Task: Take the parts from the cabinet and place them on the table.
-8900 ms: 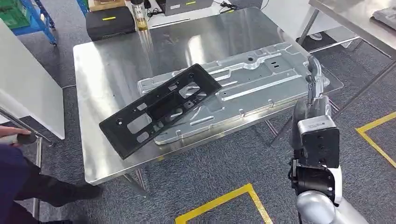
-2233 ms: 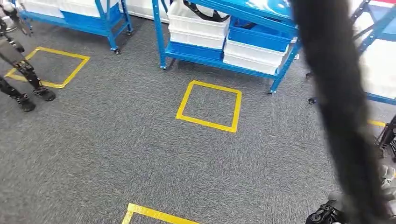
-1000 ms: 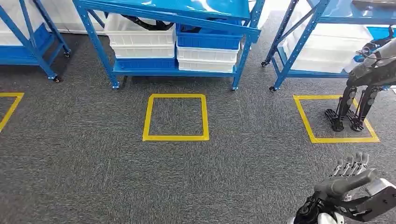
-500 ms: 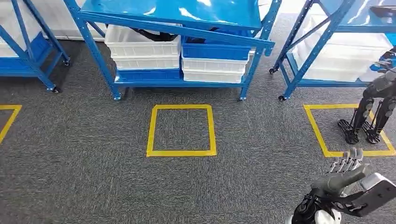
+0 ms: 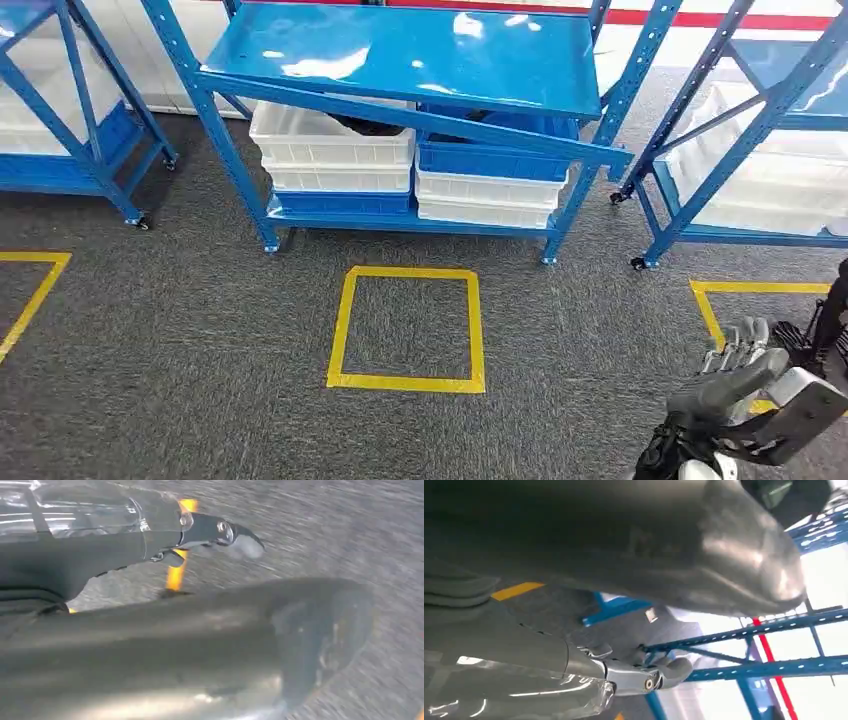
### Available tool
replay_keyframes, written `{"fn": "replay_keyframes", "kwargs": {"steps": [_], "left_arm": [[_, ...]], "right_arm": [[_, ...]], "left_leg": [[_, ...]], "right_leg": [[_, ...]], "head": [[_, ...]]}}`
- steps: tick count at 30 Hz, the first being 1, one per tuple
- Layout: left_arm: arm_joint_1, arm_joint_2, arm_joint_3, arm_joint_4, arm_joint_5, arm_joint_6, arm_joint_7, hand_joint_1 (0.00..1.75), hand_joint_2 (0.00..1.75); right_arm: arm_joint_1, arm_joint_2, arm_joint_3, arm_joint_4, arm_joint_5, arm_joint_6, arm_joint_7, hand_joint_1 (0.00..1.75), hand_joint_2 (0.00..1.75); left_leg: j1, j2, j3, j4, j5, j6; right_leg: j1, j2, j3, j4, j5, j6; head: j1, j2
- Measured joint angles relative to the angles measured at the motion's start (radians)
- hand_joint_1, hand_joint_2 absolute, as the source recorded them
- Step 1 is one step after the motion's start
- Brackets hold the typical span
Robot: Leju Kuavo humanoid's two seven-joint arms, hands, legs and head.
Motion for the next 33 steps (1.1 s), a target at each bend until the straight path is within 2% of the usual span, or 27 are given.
{"fn": "replay_keyframes", "kwargs": {"steps": [1,2,4,6,7,8,9,10,11,12,13,15,16,17,18,19,20,21,22,24,25,26,27,30,31,32,33], "left_arm": [[-0.008,-0.001,0.000,-0.001,0.000,0.000,-0.001,0.00,0.00],[-0.010,-0.001,0.000,-0.002,0.000,0.000,0.000,0.00,0.00],[-0.003,-0.003,0.000,-0.002,-0.001,-0.001,0.000,0.00,0.00],[0.011,-0.002,0.000,-0.002,0.000,0.000,0.002,0.00,0.00],[0.016,0.002,0.000,-0.001,0.000,0.000,0.002,0.00,0.00],[0.018,0.003,0.000,0.000,0.000,0.000,0.002,0.00,0.00],[0.020,0.005,0.000,0.000,0.000,0.000,0.002,0.00,0.00],[0.026,0.006,0.000,0.000,0.000,0.000,0.002,0.00,0.00],[0.028,0.005,0.000,0.000,0.000,0.000,0.002,0.00,0.00],[0.027,0.005,0.000,0.000,-0.001,-0.001,0.002,0.00,0.00],[0.023,0.005,-0.001,-0.001,-0.001,0.000,0.002,0.00,0.00],[0.008,0.004,0.000,-0.005,-0.001,0.000,-0.007,0.00,0.00],[0.006,0.004,0.000,-0.005,-0.001,-0.001,-0.011,0.00,0.00],[0.005,0.004,0.000,-0.005,-0.001,-0.001,-0.015,0.00,0.00],[0.007,0.003,0.000,-0.005,-0.001,-0.002,-0.017,0.00,0.00],[0.010,0.003,0.000,-0.005,-0.001,-0.003,-0.017,0.00,0.00],[0.015,0.004,0.000,-0.005,-0.001,-0.003,-0.017,0.00,0.00],[0.019,0.004,0.000,-0.005,-0.001,-0.003,-0.017,0.00,0.00],[0.023,0.005,0.000,-0.004,-0.001,-0.003,-0.018,0.00,0.00],[0.023,0.005,0.000,-0.004,-0.002,-0.009,-0.021,0.00,0.00],[0.023,0.005,0.000,-0.004,-0.002,-0.011,-0.024,0.00,0.00],[0.025,0.005,0.000,-0.004,-0.002,-0.012,-0.028,0.00,0.00],[0.027,0.006,0.000,-0.004,-0.003,-0.013,-0.030,0.00,0.00],[0.022,0.003,0.000,-0.005,-0.004,-0.013,-0.032,0.00,0.00],[0.018,0.003,0.000,-0.005,-0.005,-0.013,-0.032,0.00,0.00],[0.013,0.003,0.000,-0.005,-0.008,-0.013,-0.033,0.00,0.00],[0.013,0.003,0.000,-0.005,-0.009,-0.013,-0.034,0.00,0.00]], "right_arm": [[-0.002,-0.002,0.003,-0.005,0.001,0.000,0.000,0.00,0.00],[0.000,-0.003,0.006,-0.007,0.001,0.000,0.000,0.00,0.00],[0.004,-0.003,0.013,-0.003,0.000,0.000,0.000,0.00,0.00],[0.004,-0.003,0.017,0.000,0.000,0.000,0.000,0.00,0.00],[0.005,-0.003,0.018,0.002,0.000,0.000,0.000,0.00,0.00],[0.005,-0.003,0.019,0.002,0.000,0.000,0.000,0.00,0.00],[0.005,-0.003,0.024,0.003,-0.001,0.000,0.000,0.00,0.00],[0.006,-0.003,0.027,0.003,-0.002,0.000,-0.001,0.00,0.00],[0.006,-0.003,0.030,0.004,-0.004,0.000,-0.003,0.00,0.00],[0.009,-0.005,0.031,0.005,-0.008,0.000,-0.011,0.00,0.00],[0.007,-0.010,0.032,0.003,-0.010,0.000,-0.015,0.00,0.00],[-0.006,-0.012,0.035,-0.007,-0.011,0.000,-0.033,0.00,0.00],[-0.006,-0.016,0.037,-0.009,-0.024,0.000,-0.040,0.00,0.00],[-0.005,-0.016,0.039,-0.008,-0.041,0.000,-0.048,0.00,0.00],[-0.001,-0.017,0.040,-0.008,-0.063,0.000,-0.058,0.00,0.00],[0.003,-0.018,0.042,-0.005,-0.083,0.001,-0.068,0.00,0.00],[0.007,-0.018,0.043,-0.003,-0.095,0.001,-0.074,0.00,0.00],[0.010,-0.018,0.044,-0.001,-0.101,0.001,-0.078,0.00,0.00],[0.011,-0.020,0.046,0.002,-0.105,0.000,-0.084,0.00,0.00],[0.015,-0.023,0.048,0.005,-0.108,0.000,-0.095,0.00,0.00],[0.017,-0.025,0.050,0.005,-0.113,0.000,-0.101,0.00,0.00],[0.019,-0.025,0.052,0.010,-0.116,0.000,-0.104,0.00,0.00],[0.020,-0.025,0.054,0.010,-0.117,0.000,-0.108,0.00,0.00],[0.018,-0.027,0.056,0.009,-0.115,0.000,-0.113,0.00,0.00],[0.021,-0.027,0.056,0.006,-0.113,0.000,-0.114,0.00,0.00],[0.021,-0.026,0.056,0.007,-0.107,0.000,-0.114,0.00,0.00],[0.016,-0.026,0.056,0.008,-0.100,0.000,-0.114,0.00,0.00]], "left_leg": [[-0.002,0.000,-0.036,0.083,0.018,0.004],[-0.002,0.000,-0.088,0.155,0.008,0.007],[-0.004,0.000,-0.179,0.223,-0.089,0.009],[-0.006,0.001,-0.240,0.215,-0.194,0.008],[-0.007,0.001,-0.266,0.188,-0.221,0.009],[-0.006,0.003,-0.282,0.140,-0.198,0.011],[-0.006,0.007,-0.289,0.076,-0.116,0.007],[-0.005,0.017,-0.293,0.007,0.030,0.004],[-0.003,0.027,-0.297,-0.016,0.126,0.008],[-0.008,0.022,-0.288,0.001,0.100,0.021],[-0.005,0.024,-0.284,0.013,0.108,0.034],[-0.007,0.019,-0.278,0.002,0.095,0.046],[-0.004,0.018,-0.265,-0.008,0.090,0.052],[-0.004,0.022,-0.252,-0.019,0.084,0.057],[-0.004,0.023,-0.239,-0.029,0.079,0.059],[-0.005,0.026,-0.226,-0.040,0.072,0.059],[-0.005,0.029,-0.211,-0.047,0.063,0.058],[-0.005,0.033,-0.194,-0.053,0.053,0.058],[-0.006,0.037,-0.171,-0.057,0.039,0.058],[-0.008,0.046,-0.127,-0.059,0.009,0.055],[-0.009,0.054,-0.110,-0.062,-0.006,0.053],[-0.015,0.061,-0.097,-0.071,-0.012,0.046],[-0.015,0.069,-0.096,-0.077,-0.014,0.038],[-0.020,0.110,-0.086,-0.096,-0.023,0.023],[-0.017,0.088,-0.085,-0.092,-0.038,0.018],[-0.015,0.012,-0.102,-0.053,-0.046,0.018],[-0.015,-0.007,-0.144,0.019,-0.067,0.019]], "right_leg": [[0.000,-0.006,0.019,-0.012,-0.011,-0.010],[-0.001,-0.004,0.035,-0.021,-0.020,-0.020],[-0.001,0.000,0.068,-0.033,-0.039,-0.023],[-0.003,0.008,0.112,-0.052,-0.062,-0.018],[-0.005,0.015,0.133,-0.056,-0.076,-0.015],[-0.009,0.017,0.152,-0.056,-0.093,-0.010],[-0.012,0.016,0.174,-0.055,-0.111,-0.003],[-0.013,0.014,0.188,-0.055,-0.130,0.004],[-0.011,0.017,0.207,-0.043,-0.153,0.010],[-0.008,0.018,0.210,-0.049,-0.162,0.020],[-0.013,0.024,0.218,-0.054,-0.167,0.027],[-0.012,0.018,0.242,-0.061,-0.176,0.039],[-0.013,0.007,0.236,-0.044,-0.185,0.045],[-0.013,0.001,0.203,0.010,-0.201,0.052],[-0.015,0.000,0.147,0.092,-0.225,0.056],[-0.015,0.000,0.076,0.187,-0.249,0.060],[-0.016,0.000,0.007,0.264,-0.252,0.060],[-0.015,0.000,-0.034,0.287,-0.225,0.059],[-0.015,-0.001,-0.052,0.265,-0.165,0.056],[-0.014,-0.012,-0.050,0.135,-0.005,0.041],[-0.009,-0.034,-0.046,0.084,0.046,0.031],[0.010,-0.075,-0.056,0.109,0.041,0.023],[0.015,-0.077,-0.048,0.086,0.041,0.009],[0.011,-0.051,-0.027,0.030,0.001,-0.007],[-0.002,-0.042,0.009,-0.031,-0.024,-0.008],[-0.002,-0.033,0.023,-0.038,-0.021,-0.008],[-0.004,-0.029,0.032,-0.043,-0.023,-0.011]], "head": [[-0.003,0.000],[-0.014,0.000],[-0.017,0.000],[-0.018,0.000],[-0.018,0.000],[-0.021,0.000],[-0.021,0.000],[-0.023,0.000],[-0.033,0.000],[-0.036,0.000],[-0.031,0.000],[-0.029,0.000],[-0.026,0.000],[-0.018,0.000],[-0.008,0.000],[-0.003,0.000],[0.003,0.000],[0.011,0.000],[0.018,0.000],[0.031,0.000],[0.039,0.000],[0.031,-0.001],[0.036,0.000],[0.037,0.000],[0.039,0.000],[0.023,0.000],[0.018,0.000]]}}
